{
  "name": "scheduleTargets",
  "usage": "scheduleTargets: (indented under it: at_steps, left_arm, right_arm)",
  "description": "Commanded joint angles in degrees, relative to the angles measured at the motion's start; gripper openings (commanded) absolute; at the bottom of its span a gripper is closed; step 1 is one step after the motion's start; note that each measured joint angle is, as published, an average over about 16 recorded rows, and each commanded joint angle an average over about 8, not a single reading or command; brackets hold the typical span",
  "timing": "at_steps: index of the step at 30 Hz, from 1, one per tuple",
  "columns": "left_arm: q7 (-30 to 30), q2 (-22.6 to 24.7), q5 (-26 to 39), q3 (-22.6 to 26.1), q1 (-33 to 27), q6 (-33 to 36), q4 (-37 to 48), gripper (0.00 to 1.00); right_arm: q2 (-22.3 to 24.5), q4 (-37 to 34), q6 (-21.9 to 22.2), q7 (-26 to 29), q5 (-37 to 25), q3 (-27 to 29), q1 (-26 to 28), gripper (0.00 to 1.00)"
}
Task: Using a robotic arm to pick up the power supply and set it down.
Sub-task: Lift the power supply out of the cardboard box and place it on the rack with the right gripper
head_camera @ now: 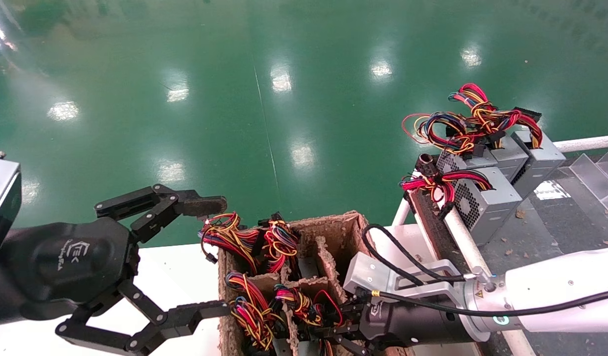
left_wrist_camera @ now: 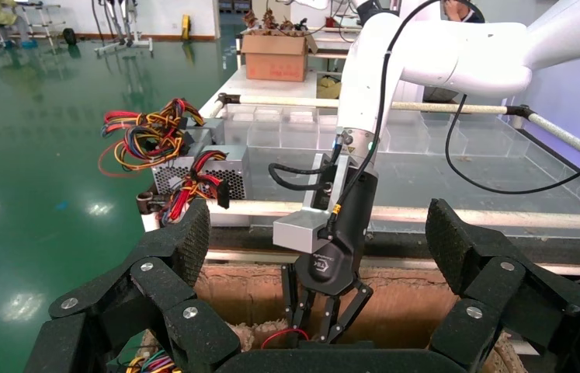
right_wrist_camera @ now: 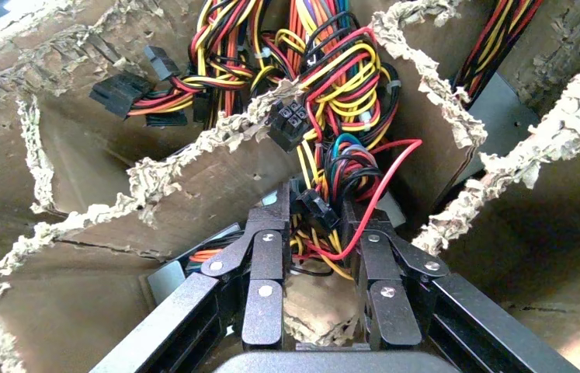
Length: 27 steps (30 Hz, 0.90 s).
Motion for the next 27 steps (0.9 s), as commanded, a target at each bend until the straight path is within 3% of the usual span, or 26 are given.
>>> scheduleTargets:
  at_steps: [1,27]
  left_arm:
    - [0.0,0.0,0.0,0.0,0.0,0.0,0.0,1.00]
    - [0.0,0.0,0.0,0.0,0.0,0.0,0.0,1.00]
  right_arm:
    - [0.2,0.0,0.0,-0.2,0.3,0.1,-0.2,0.00]
    - [11.5,1.3,-1.4,-10.4,21.6,13.3,-2.5,0.00]
